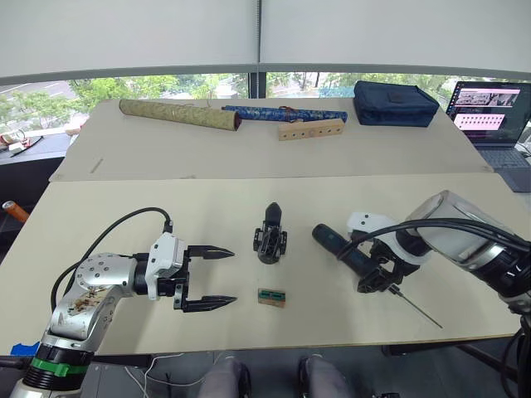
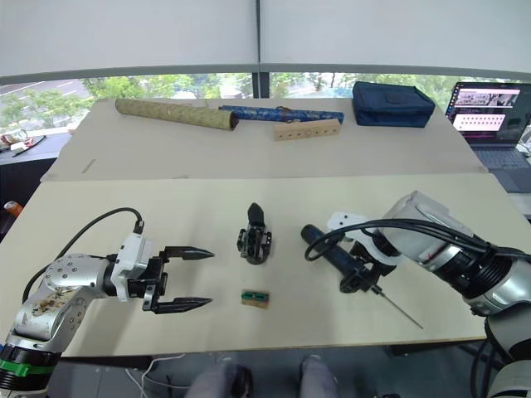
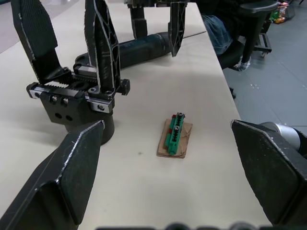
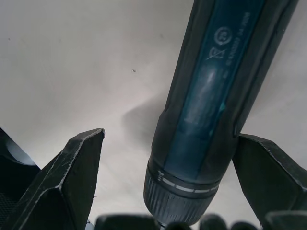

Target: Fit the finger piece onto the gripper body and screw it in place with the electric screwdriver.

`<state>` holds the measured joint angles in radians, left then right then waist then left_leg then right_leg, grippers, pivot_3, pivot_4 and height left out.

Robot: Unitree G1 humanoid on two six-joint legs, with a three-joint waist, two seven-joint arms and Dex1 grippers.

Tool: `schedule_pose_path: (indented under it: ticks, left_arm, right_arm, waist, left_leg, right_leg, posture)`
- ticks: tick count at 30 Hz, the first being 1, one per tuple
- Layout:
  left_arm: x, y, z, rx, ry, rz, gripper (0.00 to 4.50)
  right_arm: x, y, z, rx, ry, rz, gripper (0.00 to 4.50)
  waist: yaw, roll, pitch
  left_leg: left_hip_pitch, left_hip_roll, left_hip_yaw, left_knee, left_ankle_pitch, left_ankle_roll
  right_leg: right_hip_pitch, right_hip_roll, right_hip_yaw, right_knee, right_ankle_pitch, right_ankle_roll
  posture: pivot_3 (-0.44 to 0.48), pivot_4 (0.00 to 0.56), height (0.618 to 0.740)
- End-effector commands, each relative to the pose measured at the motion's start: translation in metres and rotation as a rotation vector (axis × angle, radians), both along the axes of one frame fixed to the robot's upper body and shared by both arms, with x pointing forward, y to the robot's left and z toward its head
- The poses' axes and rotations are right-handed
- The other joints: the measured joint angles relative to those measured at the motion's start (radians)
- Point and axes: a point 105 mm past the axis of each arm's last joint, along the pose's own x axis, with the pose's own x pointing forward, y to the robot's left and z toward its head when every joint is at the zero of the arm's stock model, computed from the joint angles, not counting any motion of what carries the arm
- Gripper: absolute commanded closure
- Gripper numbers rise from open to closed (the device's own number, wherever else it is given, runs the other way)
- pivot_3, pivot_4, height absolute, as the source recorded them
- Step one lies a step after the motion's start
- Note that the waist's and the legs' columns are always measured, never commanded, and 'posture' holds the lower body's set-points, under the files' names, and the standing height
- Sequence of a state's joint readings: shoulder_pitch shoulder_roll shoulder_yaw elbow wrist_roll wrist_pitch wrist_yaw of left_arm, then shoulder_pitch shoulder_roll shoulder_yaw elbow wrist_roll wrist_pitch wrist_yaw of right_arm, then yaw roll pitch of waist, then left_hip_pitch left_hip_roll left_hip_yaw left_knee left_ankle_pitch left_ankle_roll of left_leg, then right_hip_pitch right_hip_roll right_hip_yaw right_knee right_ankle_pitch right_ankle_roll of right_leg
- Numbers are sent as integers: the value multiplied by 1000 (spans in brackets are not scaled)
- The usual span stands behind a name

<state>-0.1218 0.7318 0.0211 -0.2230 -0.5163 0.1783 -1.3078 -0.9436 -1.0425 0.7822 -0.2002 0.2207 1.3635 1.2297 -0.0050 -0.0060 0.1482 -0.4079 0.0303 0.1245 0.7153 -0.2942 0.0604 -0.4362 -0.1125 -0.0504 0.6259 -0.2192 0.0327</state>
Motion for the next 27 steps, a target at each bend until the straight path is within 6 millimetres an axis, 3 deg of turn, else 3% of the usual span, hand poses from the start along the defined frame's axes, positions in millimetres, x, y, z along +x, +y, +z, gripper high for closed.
schedule_pose_path:
  ticks: [1, 8, 11, 14, 19, 24, 27]
  left_arm:
    - [-1, -7, 10, -30, -43, -19, 0]
    - [-6, -11, 8, -37, -30, -25, 0]
    - [-8, -12, 7, -34, -24, -26, 0]
    - [-5, -14, 10, -38, -35, -18, 0]
    - [-6, -12, 11, -36, -37, -12, 0]
    - [-7, -11, 10, -35, -30, -10, 0]
    - [-4, -10, 11, -42, -31, -2, 0]
  right_arm:
    - [3, -4, -1, -39, -24, 1, 62]
    - [9, -6, -10, -45, -52, 0, 62]
    - [0, -9, -19, -41, -18, 7, 62]
    - [1, -15, -24, -45, -26, -11, 855]
    - [7, -29, -25, -64, -59, -42, 2559]
    - [7, -34, -18, -30, -77, -71, 2572]
    - [8, -38, 6, 65, -113, -121, 2572]
  waist:
    - [0, 0, 0]
    - [-3, -1, -1]
    - [-6, -4, -3]
    - [-4, -7, -4]
    - [1, -7, -5]
    - [7, -8, -5]
    - [16, -8, -4]
  left_leg:
    - [0, 0, 0, 0, 0, 0]
    - [1, 0, 0, 0, 0, 0]
    - [4, 0, 0, 0, 0, 0]
    - [6, 0, -1, 0, 0, 0]
    - [9, 0, -2, 0, 0, 0]
    - [8, 0, -3, 0, 0, 0]
    - [8, 0, -3, 0, 0, 0]
  right_leg:
    - [0, 0, 0, 0, 0, 0]
    - [1, 0, 0, 0, 0, 0]
    - [4, 0, 0, 0, 0, 0]
    - [7, 0, -1, 0, 0, 0]
    - [11, 0, -2, -2, 0, 0]
    - [11, -1, -3, -2, 0, 0]
    - [11, -1, -3, -2, 0, 0]
  posture:
    - [0, 150, 740]
    - [0, 150, 740]
    - [0, 150, 740]
    - [0, 150, 740]
    - [0, 150, 740]
    - [0, 150, 740]
    - [0, 150, 740]
